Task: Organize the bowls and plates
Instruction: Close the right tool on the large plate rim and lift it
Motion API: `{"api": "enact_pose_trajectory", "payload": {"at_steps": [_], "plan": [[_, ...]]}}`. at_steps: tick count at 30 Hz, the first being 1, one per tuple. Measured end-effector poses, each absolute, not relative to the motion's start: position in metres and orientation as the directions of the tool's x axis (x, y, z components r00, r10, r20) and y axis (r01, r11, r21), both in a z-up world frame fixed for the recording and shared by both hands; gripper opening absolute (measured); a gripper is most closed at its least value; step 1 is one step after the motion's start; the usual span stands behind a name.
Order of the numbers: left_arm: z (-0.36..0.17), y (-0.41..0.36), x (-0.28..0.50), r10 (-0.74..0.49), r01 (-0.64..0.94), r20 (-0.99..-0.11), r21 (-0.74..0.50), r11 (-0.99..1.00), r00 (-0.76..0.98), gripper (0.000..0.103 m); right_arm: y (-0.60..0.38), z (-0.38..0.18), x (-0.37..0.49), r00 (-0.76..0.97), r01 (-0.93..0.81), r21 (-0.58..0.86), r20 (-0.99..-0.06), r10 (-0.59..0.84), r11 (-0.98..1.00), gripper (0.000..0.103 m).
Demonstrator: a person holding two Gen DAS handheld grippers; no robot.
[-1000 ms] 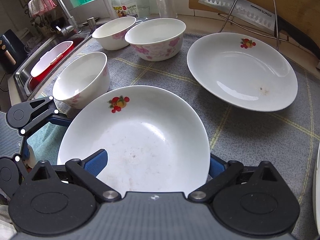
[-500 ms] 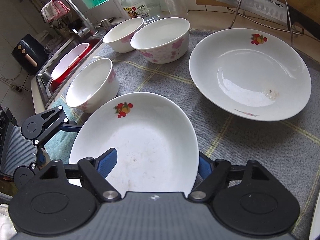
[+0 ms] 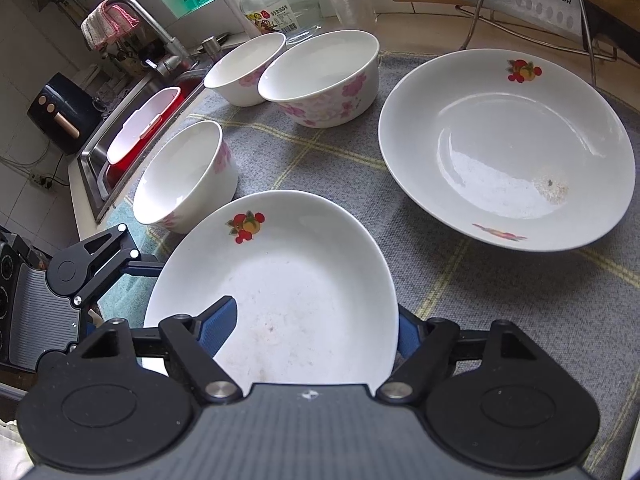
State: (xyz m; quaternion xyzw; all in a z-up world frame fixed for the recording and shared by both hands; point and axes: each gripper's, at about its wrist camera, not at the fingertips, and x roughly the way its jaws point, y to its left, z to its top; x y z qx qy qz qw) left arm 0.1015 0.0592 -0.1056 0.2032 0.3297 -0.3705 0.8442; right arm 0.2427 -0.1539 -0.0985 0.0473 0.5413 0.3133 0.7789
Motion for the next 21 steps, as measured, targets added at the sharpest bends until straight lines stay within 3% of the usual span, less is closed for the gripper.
{"api": "enact_pose_trajectory", "payload": {"at_steps": [21], "plan": [[-0.1056, 0.0568, 0.1005, -0.486, 0.759, -0.703, 0.117, 0.641, 0.519, 0.101, -0.1557, -0.0971, 0.2454, 0.200, -0.436, 0.431, -0.809, 0.552, 0.790, 0.083]]}}
